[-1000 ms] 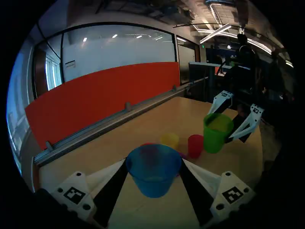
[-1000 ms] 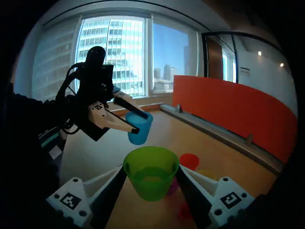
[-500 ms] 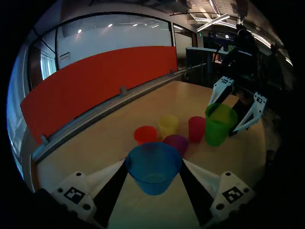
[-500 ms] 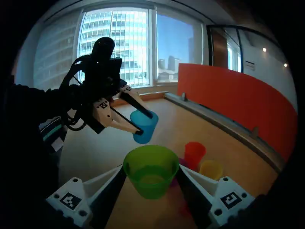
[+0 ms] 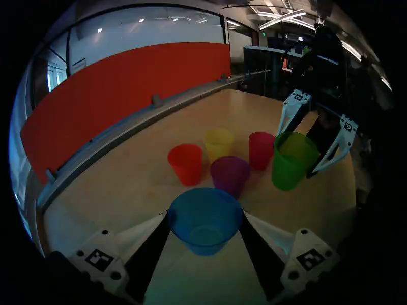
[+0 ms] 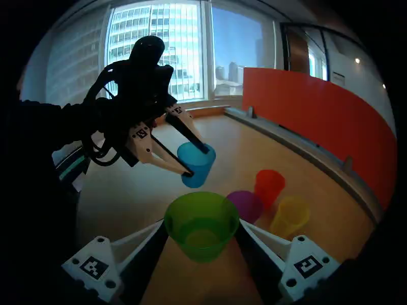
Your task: Pour water
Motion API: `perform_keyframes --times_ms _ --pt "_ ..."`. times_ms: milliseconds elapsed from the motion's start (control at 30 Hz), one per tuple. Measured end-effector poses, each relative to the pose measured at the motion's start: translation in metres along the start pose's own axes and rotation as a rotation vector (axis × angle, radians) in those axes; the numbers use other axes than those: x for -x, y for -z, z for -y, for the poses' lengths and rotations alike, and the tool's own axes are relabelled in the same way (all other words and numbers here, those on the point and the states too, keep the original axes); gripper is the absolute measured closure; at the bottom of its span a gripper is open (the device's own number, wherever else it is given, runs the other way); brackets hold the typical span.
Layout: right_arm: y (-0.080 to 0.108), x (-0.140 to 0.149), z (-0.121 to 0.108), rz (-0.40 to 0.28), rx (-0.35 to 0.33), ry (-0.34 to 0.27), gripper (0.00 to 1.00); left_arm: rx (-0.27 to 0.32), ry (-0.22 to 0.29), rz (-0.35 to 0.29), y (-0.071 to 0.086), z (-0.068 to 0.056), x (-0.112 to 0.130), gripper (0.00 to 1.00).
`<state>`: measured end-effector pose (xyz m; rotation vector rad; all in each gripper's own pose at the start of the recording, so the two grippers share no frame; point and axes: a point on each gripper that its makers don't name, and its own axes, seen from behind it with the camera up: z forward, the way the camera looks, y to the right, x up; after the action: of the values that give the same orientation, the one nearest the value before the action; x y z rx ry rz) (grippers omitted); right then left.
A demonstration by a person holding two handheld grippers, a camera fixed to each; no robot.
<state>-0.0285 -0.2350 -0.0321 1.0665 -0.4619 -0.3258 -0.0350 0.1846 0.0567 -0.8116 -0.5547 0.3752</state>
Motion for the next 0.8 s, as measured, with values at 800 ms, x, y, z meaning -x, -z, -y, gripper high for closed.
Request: perform_keyframes --times_ms 800 --pt "-0.020 0.036 -0.001 0.070 -0.020 -0.013 0.09 0.037 -0.003 0.074 -0.036 -0.005 0.039 0.11"
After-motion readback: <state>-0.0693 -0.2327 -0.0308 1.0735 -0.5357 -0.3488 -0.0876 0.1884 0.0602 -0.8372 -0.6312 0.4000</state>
